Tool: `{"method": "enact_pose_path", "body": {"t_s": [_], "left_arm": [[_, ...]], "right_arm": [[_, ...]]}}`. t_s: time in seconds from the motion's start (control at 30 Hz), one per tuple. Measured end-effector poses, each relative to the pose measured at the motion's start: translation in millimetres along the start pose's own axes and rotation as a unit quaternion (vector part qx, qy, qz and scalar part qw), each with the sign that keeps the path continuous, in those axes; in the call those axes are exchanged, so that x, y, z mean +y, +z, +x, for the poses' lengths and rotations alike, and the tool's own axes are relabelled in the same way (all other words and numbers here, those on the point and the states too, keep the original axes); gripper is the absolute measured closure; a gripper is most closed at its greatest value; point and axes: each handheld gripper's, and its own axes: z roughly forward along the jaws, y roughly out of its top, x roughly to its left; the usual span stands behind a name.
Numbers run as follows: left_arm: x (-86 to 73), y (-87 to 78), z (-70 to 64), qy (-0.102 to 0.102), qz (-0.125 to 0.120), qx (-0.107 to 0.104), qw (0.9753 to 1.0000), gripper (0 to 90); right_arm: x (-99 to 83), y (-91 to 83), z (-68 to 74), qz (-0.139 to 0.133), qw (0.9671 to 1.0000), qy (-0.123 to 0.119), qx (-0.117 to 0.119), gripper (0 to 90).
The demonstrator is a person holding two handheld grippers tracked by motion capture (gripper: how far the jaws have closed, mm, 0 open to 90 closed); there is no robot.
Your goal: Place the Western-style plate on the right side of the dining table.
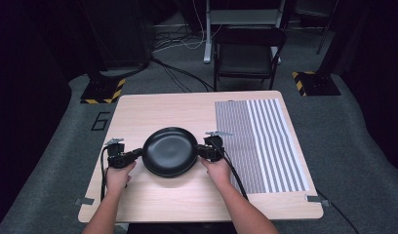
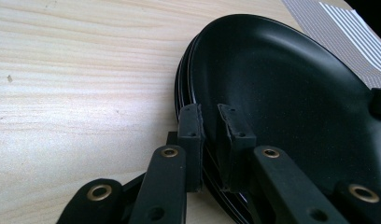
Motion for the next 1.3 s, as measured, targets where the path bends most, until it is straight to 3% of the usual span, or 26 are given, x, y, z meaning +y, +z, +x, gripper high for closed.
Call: {"method": "enact_pose_path", "body": {"t_s": [0.13,0.3,0.53,0.73,1.1,1.2,1.3], "left_arm": [[-0.6,-0.2,-1.2,0.005,-0.001,0.003,1.0,80.5],[-0.7,-0.2,-2.0,0.001,0.0,0.005,1.0,80.7],[-1.0,-0.1,-3.5,-0.001,-0.002,0.008,1.0,80.9],[-1.4,0.5,-4.0,-0.002,0.0,0.0,1.0,81.1],[-1.5,2.2,-3.5,-0.006,0.0,-0.011,0.9999,81.3],[-1.5,4.6,-4.4,-0.011,-0.001,-0.017,0.9998,81.6],[-0.7,6.7,-8.2,-0.006,0.003,-0.008,0.9999,81.4]], "right_arm": [[0.2,0.9,-2.3,0.002,0.9997,0.022,0.008,77.2],[0.4,0.5,-1.5,-0.001,0.9998,0.022,0.002,78.2],[4.3,-3.5,1.4,-0.012,0.9998,-0.006,-0.012,82.8],[4.1,-1.7,-1.4,-0.007,0.9999,0.002,-0.012,79.6],[0.5,4.6,-6.5,0.009,0.999,0.043,0.005,74.6],[1.2,3.0,-9.1,0.011,0.9972,0.072,0.014,75.9],[0.7,3.1,-12.5,0.008,0.9949,0.097,0.025,76.2]]}}
